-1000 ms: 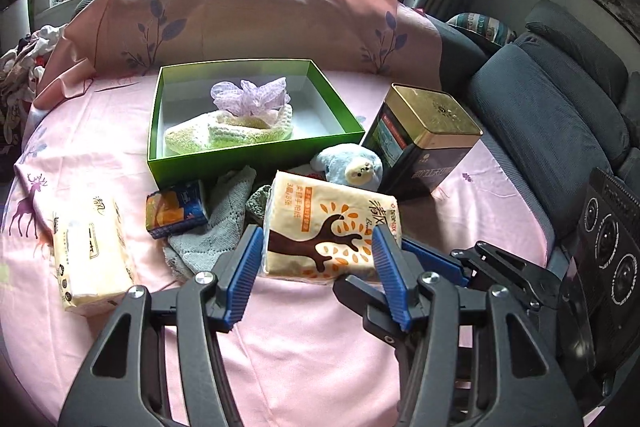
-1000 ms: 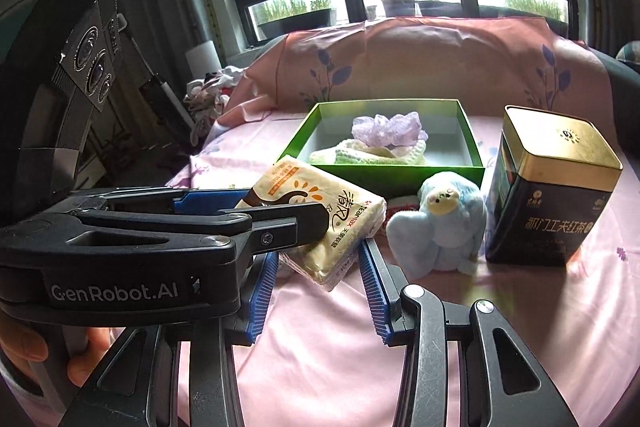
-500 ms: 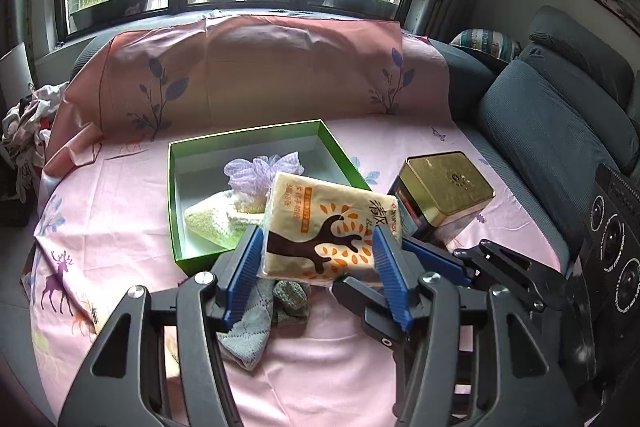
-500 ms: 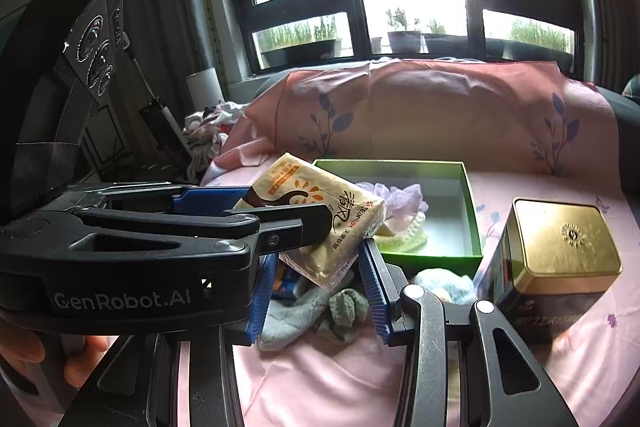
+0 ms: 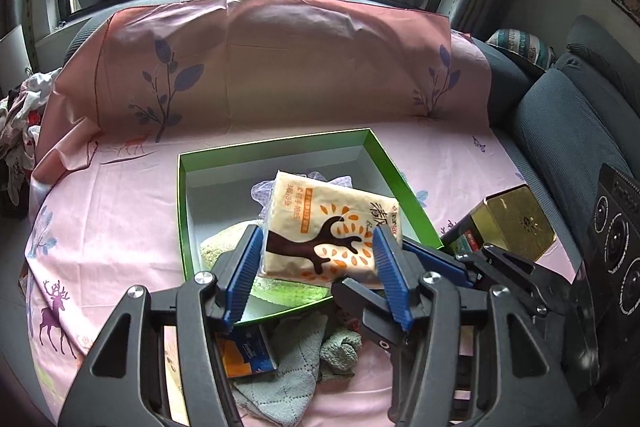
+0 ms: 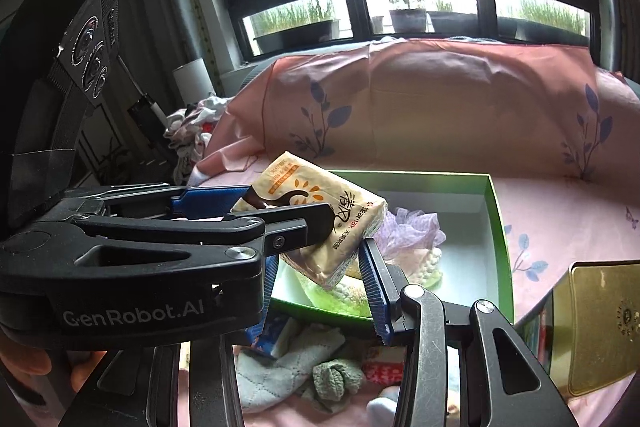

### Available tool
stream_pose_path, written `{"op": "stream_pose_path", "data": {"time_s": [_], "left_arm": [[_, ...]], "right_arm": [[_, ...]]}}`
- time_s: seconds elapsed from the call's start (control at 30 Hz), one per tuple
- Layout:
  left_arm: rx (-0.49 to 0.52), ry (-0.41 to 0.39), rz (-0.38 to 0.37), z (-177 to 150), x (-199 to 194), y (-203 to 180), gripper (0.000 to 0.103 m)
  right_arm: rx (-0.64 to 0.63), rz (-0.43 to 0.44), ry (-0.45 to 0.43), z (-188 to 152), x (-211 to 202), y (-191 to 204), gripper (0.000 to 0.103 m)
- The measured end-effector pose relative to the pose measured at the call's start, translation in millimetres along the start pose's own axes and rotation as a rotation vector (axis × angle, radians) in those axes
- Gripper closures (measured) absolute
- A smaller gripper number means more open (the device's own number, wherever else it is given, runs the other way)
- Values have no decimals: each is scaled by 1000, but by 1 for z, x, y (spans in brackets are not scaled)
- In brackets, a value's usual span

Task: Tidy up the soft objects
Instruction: 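Lower the packet onto the towel in the box and open the left gripper, then move the left gripper back to the light blue plush toy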

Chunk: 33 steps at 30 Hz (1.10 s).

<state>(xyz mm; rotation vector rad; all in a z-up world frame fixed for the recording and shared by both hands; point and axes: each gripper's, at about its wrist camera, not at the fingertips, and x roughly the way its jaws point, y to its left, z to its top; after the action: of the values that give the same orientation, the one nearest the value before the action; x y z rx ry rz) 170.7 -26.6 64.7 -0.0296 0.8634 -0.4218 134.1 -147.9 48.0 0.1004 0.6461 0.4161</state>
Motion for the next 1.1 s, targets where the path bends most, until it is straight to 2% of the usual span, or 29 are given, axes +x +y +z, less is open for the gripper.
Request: {"op": "stream_pose_path", "data": {"time_s": [0.37,0.63,0.67,0.77,0.9,1.0,1.1], "left_arm": [[-74,133,8,-6,79,25,47],[-106,176,30,-10,103,29,46],[-108,176,35,-11,103,28,42],[-113,165,61,-9,97,29,19],[-105,144,65,-10,78,31,17],[-81,120,89,-15,60,29,17],[-78,116,67,-22,45,26,16]], "right_arm": [[50,-9,156,-16,71,-30,59],[56,-52,228,-23,96,-37,59],[50,-65,235,-24,95,-37,59],[39,-91,227,-25,85,-36,58],[52,-79,168,-26,51,-39,47],[72,-76,129,-33,20,-44,47],[98,-76,102,-45,-10,-51,44]]}}
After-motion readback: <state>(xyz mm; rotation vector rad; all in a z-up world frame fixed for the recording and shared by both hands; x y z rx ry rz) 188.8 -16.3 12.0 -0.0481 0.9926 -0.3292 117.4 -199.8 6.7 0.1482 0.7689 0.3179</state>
